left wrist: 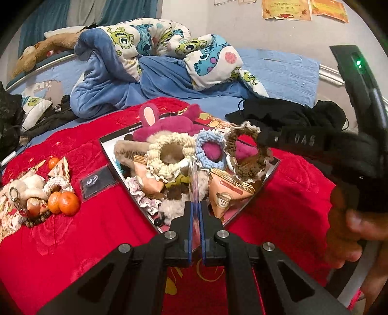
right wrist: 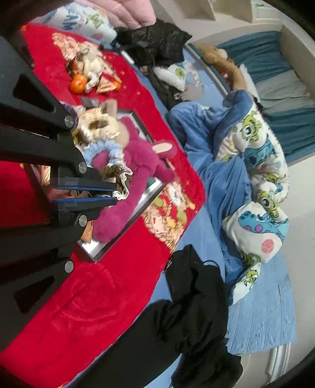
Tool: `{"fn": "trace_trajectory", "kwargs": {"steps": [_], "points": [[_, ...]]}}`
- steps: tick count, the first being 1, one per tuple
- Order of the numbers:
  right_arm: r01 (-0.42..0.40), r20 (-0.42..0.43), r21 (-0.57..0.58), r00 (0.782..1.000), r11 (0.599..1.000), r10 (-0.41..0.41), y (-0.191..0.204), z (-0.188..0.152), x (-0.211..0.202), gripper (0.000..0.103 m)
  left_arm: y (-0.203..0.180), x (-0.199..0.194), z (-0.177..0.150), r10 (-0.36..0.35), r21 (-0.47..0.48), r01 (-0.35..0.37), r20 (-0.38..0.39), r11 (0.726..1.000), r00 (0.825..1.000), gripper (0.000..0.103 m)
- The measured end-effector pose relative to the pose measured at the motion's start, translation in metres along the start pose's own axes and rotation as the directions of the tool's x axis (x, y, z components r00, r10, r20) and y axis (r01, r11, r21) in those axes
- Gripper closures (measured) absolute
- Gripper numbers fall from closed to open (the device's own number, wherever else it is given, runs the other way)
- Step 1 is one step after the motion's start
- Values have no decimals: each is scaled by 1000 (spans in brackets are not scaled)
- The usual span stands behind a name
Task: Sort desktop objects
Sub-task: 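Carry the brown scrunchie and badge packet over the black tray with both grippers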
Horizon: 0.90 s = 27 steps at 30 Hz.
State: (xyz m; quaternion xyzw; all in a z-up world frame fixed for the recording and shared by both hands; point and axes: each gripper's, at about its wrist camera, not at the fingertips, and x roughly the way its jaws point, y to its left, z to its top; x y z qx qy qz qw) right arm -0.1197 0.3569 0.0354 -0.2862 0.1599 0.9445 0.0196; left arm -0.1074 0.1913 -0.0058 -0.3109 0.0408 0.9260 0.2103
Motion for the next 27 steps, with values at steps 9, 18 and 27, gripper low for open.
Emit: {"fn": "trace_trajectory", "kwargs": {"steps": [9, 18, 27], "points": [[26, -47, -69, 998, 997, -29, 4, -16, 15, 98, 11, 17, -12, 4, -53, -7, -47, 999, 999, 97], [14, -58, -75, 998, 997, -18, 9, -17, 19, 98, 9, 18, -11, 9, -47, -11, -51, 999, 999, 97], [12, -56, -57, 998, 998, -15, 6, -17, 14, 97, 9, 17, -12, 12, -44, -15, -51, 999, 999, 97]]}}
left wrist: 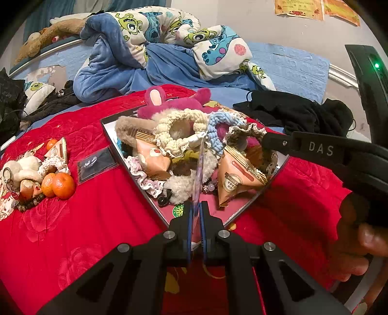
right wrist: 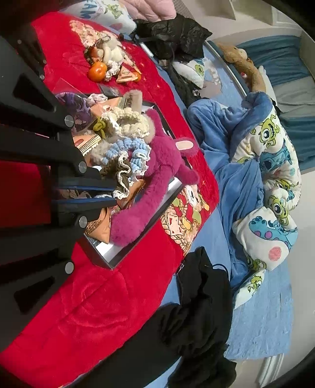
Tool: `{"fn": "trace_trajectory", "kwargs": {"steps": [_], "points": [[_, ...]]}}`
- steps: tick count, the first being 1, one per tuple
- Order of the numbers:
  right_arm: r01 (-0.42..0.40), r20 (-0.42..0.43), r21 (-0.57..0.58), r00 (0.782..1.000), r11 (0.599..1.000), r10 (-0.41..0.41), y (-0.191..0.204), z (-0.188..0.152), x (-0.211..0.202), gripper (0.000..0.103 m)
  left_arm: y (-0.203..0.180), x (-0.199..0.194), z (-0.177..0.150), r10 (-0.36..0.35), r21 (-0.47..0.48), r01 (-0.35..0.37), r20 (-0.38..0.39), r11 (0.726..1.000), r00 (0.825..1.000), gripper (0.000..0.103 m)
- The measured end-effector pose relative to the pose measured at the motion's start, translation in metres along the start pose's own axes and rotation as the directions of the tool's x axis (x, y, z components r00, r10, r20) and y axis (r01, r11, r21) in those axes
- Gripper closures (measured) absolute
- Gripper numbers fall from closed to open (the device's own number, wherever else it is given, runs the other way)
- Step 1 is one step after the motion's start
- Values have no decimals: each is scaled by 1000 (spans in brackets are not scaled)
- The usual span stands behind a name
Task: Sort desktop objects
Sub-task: 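Carry the brown scrunchie and badge packet over the black tray with both grippers, then open both grippers to release the items into the black tray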
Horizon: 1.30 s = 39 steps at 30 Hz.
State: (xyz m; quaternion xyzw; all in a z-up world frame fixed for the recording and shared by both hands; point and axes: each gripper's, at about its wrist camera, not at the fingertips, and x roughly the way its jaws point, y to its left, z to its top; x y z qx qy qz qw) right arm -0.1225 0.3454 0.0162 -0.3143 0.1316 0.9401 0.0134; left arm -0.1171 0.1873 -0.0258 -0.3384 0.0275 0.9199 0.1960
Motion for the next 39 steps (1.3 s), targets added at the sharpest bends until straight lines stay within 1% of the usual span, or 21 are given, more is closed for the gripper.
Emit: {"fn": "trace_trajectory", "kwargs": {"steps": [7, 11, 12, 13, 14, 15, 16, 17, 18, 19, 20, 21, 23, 25, 28, 33, 37, 39], "points": [[-1, 7, -10, 1000, 1000, 1, 1, 0, -4, 94, -2, -2, -1, 5, 4, -5, -1, 1000, 1000, 97], [4, 14, 7, 1000, 1000, -4, -2, 1, -6, 93, -5, -7, -3, 13, 20, -13, 0, 1000, 1000, 97], [8, 19, 14, 1000, 1000, -9, -3, 2, -8, 93, -6, -8, -3, 19, 24, -19, -1, 1000, 1000, 92], [6, 23, 18, 1000, 1000, -7, -4, 3, -9, 89, -7, -10, -3, 33, 30, -34, 8, 999, 999, 77], [2, 28, 21, 1000, 1000, -2, -5, 3, -11, 82, -8, -12, -3, 39, 35, -39, 21, 999, 999, 66], [-4, 37, 25, 999, 1000, 3, -5, 5, -13, 74, -9, -15, -2, 35, 40, -36, 36, 999, 999, 41], [-7, 41, 31, 999, 999, 6, -6, 6, -15, 55, -11, -18, -2, 25, 34, -26, 38, 999, 999, 21], [-9, 43, 39, 999, 999, 7, -6, 6, -17, 38, -12, -20, -2, 11, 30, -12, 41, 999, 999, 12], [-8, 45, 49, 999, 999, 6, -7, 8, -19, 30, -14, -21, -3, 1, 32, -2, 43, 999, 999, 0], [-3, 46, 54, 999, 999, 1, -8, 9, -21, 17, -17, -24, -3, 9, 50, -12, 48, 999, 999, 0], [2, 49, 57, 999, 998, -5, -9, 9, -22, 12, -21, -24, -3, 28, 69, -31, 51, 997, 998, 0], [6, 59, 66, 998, 998, -10, -10, 10, -24, 11, -25, -25, -3, 46, 88, -50, 56, 995, 997, 0], [5, 62, 82, 998, 997, -11, -13, 10, -25, 1, -30, -26, -4, 40, 105, -46, 55, 993, 998, 0], [4, 70, 91, 998, 996, -10, -15, 10, -27, 0, -32, -25, -4, 32, 109, -38, 54, 993, 998, 0], [0, 72, 91, 997, 996, -7, -17, 11, -28, 0, -34, -27, -3, 42, 118, -49, 66, 992, 997, 0], [2, 80, 82, 997, 997, -8, -18, 11, -34, 0, -29, -29, 0, 53, 88, -60, 78, 994, 995, 0], [-17, 86, 91, 996, 996, 9, -14, 10, -38, 0, -15, -39, 0, 74, 46, -79, 93, 996, 993, 0], [-35, 88, 72, 996, 997, 29, -7, 9, -40, 0, -4, -45, -1, 88, 23, -90, 97, 996, 991, 0]]}}
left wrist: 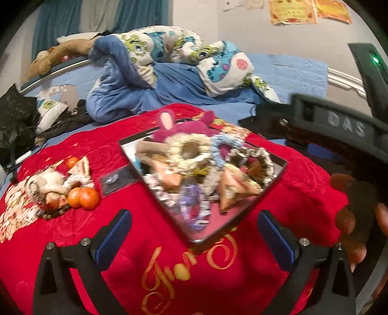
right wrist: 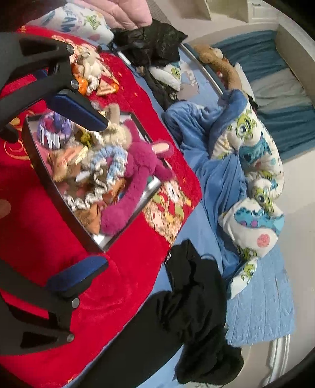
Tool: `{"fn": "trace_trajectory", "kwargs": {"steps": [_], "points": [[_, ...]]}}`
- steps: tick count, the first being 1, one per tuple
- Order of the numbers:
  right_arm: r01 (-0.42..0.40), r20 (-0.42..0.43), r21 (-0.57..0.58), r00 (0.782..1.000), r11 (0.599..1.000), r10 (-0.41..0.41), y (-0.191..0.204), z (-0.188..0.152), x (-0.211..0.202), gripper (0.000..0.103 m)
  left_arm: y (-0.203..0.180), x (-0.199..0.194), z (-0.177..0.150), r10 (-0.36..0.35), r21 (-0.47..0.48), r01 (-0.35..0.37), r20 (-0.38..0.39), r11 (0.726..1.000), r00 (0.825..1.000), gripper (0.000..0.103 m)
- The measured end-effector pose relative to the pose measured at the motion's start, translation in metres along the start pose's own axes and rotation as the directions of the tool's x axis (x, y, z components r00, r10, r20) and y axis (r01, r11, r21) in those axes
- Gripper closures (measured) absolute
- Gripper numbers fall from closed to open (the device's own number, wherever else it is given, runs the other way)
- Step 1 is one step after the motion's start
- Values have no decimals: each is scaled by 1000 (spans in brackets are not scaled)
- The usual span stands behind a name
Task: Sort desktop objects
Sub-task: 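Open both grippers to release the items into the black tray, then move both grippers from the tray back over the loose item pile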
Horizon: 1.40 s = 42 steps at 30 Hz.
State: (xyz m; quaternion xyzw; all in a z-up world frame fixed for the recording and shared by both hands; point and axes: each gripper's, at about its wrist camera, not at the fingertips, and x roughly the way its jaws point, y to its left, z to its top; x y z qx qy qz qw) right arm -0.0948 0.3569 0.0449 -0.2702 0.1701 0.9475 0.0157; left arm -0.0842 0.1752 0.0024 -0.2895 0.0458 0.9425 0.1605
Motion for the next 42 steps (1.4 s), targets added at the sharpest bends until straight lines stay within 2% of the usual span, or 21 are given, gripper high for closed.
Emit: {"fn": "trace_trajectory", "kwargs": {"steps": [8, 16, 20, 24, 29, 42], "points": [[-63, 17, -124, 998, 990, 65, 39, -12, -13, 0, 66, -22, -8, 123, -74, -122, 6, 990, 992, 0], [-165, 2, -175, 986, 971, 168, 93, -25, -5, 0, 154, -38, -27, 275, -171, -275, -23, 946, 961, 0], [-212, -21, -204, 977, 956, 212, 121, -33, 2, 0, 186, -43, -38, 310, -202, -312, -43, 928, 950, 0], [-252, -45, -235, 968, 939, 248, 151, -41, 10, 0, 206, -44, -44, 320, -228, -323, -53, 918, 946, 0], [-274, -79, -272, 962, 923, 262, 180, -53, 23, 0, 223, -42, -49, 308, -245, -314, -65, 917, 949, 0], [-335, -135, -246, 941, 909, 311, 220, -67, 66, 0, 250, -30, -49, 308, -232, -320, -88, 919, 947, 0]]}}
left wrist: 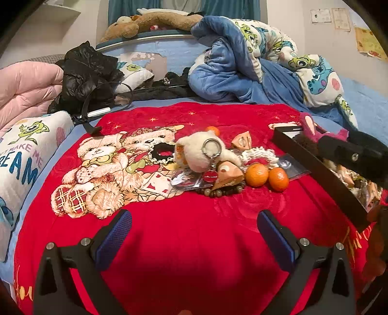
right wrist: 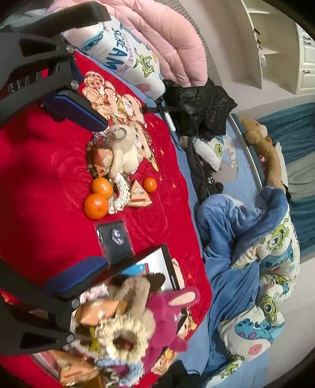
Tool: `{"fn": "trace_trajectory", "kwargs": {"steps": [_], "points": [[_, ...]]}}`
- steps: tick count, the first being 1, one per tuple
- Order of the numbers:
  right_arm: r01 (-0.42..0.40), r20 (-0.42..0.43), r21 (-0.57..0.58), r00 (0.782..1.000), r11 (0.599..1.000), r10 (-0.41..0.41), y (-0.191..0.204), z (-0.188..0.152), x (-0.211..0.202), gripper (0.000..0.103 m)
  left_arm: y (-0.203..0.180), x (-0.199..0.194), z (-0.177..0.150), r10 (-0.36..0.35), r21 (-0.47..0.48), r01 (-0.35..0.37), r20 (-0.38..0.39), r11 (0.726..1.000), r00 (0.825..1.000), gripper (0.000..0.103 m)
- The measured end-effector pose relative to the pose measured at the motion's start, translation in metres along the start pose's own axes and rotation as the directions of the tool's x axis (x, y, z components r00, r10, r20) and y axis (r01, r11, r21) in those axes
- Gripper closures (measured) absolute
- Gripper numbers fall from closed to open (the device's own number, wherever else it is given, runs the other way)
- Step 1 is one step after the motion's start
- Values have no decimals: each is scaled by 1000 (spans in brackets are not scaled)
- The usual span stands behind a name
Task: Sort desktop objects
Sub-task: 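Move both grippers from the tray back over the loose item pile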
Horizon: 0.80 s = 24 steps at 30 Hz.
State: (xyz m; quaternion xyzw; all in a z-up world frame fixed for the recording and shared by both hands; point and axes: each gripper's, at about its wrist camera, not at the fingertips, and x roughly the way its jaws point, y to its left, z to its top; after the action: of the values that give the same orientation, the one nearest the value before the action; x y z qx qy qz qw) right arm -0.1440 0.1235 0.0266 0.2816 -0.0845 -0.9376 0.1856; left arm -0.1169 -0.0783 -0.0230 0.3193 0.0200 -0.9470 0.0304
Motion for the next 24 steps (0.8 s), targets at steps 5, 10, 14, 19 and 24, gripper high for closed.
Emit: {"fn": "trace_trajectory", "kwargs": {"steps": [5, 10, 14, 19, 24], "points": [[30, -20, -57, 999, 998, -31, 7, -1, 21, 5, 5, 13, 7, -8, -18, 8, 2, 1000, 1000, 0], [31, -65, -58, 997, 998, -35, -3, -3, 39, 10, -4, 34, 12, -24, 4, 24, -35, 1000, 999, 0], [36, -105, -71, 994, 997, -43, -9, -7, 57, 14, -13, 47, 17, -29, 22, 30, -42, 999, 999, 0], [32, -176, -63, 983, 997, -43, -16, -17, 84, 22, -20, 67, 16, -22, 42, 26, -97, 999, 995, 0], [32, -239, -40, 970, 999, -41, -22, -24, 101, 30, -21, 70, 14, -25, 45, 30, -105, 999, 994, 0]]}}
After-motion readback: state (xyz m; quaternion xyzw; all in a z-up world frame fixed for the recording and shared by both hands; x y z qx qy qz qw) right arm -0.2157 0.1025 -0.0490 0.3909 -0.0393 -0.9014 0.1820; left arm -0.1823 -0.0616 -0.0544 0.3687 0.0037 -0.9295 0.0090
